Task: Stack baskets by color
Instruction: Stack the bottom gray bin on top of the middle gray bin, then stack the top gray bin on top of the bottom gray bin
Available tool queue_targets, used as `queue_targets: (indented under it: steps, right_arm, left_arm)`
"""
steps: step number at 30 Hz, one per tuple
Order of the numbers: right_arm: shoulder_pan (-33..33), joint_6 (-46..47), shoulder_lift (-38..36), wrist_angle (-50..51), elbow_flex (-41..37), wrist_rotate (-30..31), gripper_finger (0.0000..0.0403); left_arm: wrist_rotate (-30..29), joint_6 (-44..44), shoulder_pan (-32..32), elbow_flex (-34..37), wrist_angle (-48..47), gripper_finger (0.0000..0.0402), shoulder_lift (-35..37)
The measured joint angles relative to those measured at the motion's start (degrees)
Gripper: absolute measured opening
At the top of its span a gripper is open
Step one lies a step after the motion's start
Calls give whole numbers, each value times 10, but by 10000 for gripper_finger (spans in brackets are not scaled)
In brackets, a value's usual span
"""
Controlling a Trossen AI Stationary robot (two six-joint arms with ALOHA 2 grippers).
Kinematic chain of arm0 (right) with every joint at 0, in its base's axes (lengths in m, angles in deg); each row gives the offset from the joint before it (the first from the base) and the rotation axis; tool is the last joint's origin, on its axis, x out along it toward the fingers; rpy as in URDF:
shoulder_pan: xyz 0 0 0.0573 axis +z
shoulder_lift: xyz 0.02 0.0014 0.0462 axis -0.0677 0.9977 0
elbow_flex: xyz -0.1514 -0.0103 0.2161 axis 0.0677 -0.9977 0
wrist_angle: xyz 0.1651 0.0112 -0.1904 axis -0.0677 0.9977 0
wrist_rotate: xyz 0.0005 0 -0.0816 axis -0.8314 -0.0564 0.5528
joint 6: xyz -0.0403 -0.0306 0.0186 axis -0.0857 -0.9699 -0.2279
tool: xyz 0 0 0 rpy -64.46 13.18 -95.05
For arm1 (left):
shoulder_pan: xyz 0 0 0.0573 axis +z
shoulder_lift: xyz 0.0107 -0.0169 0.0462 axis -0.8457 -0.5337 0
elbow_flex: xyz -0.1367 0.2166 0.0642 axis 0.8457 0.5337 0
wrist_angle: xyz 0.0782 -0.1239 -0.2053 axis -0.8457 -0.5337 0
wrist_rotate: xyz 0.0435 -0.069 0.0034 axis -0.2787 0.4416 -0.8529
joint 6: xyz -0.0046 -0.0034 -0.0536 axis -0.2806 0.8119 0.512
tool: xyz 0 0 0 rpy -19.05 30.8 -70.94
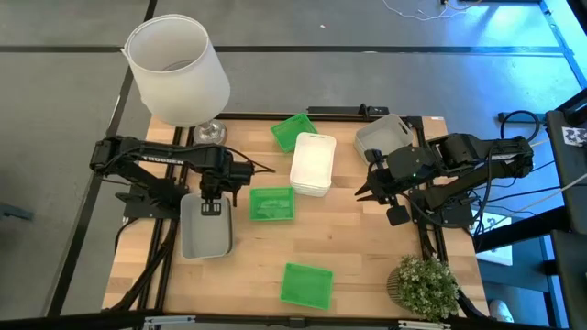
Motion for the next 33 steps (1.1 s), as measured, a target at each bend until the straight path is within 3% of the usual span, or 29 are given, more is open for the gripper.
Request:
queue_targets:
  steps: [15, 24, 27, 33]
  right_arm:
    - [0, 2, 0, 0, 0, 0, 61]
    - [0, 27, 0, 0, 0, 0, 61]
    - [-4, 96, 0, 0, 0, 38, 61]
    - [-39, 329, 0, 41, 0, 169, 61]
  left_arm:
    - [-4, -26, 0, 0, 18, 59, 0]
    - [-15, 4, 0, 0, 36, 63, 5]
    - [-23, 25, 0, -3, 52, 63, 20]
    - [-83, 62, -1, -33, 66, 63, 62]
